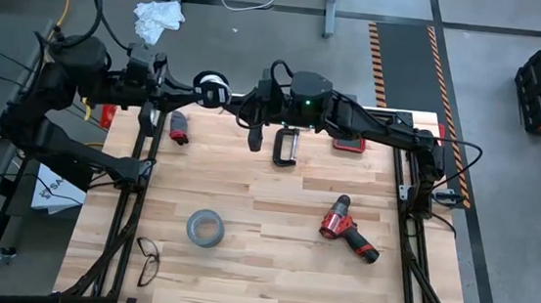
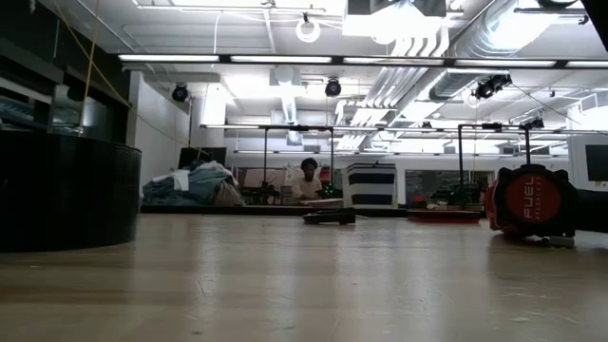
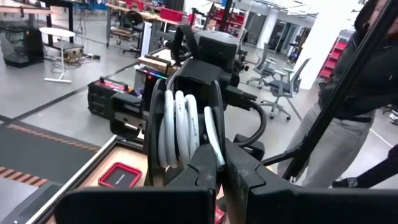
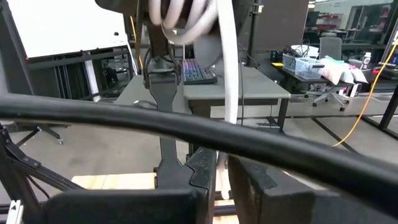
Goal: Coil cords
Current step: Coil the white wire
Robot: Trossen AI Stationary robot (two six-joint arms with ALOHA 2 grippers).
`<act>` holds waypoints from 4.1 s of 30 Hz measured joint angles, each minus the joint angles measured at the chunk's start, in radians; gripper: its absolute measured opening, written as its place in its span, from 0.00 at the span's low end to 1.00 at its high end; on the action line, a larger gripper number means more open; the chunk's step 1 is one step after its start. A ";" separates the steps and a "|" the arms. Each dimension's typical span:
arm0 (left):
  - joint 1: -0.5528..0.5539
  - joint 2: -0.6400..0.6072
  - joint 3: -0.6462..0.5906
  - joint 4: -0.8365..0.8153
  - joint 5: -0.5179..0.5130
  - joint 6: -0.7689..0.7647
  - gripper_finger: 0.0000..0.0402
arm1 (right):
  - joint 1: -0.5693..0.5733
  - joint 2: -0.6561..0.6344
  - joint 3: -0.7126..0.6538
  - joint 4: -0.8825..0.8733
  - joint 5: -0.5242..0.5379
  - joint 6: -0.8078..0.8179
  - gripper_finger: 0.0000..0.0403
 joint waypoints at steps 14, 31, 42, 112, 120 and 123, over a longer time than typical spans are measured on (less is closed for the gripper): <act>0.000 -0.057 0.001 -0.004 -0.003 0.008 0.00 | 0.000 0.000 0.000 -0.019 0.000 0.000 0.09; 0.000 -0.073 0.001 -0.074 -0.034 -0.015 0.00 | 0.000 0.000 0.000 -0.029 0.000 0.000 0.03; 0.000 -0.060 0.001 -0.046 -0.188 0.020 0.00 | 0.014 -0.001 0.000 -0.045 -0.011 0.046 0.01; -0.137 0.117 0.000 0.443 0.211 -1.010 0.00 | 0.144 0.000 0.000 0.427 -0.066 -0.044 0.00; -0.178 0.124 0.000 0.477 0.234 -0.978 0.00 | 0.144 0.000 0.000 0.442 -0.091 -0.084 0.00; -0.178 0.128 0.000 0.482 0.257 -0.985 0.00 | 0.144 0.000 0.000 0.452 -0.098 -0.087 0.00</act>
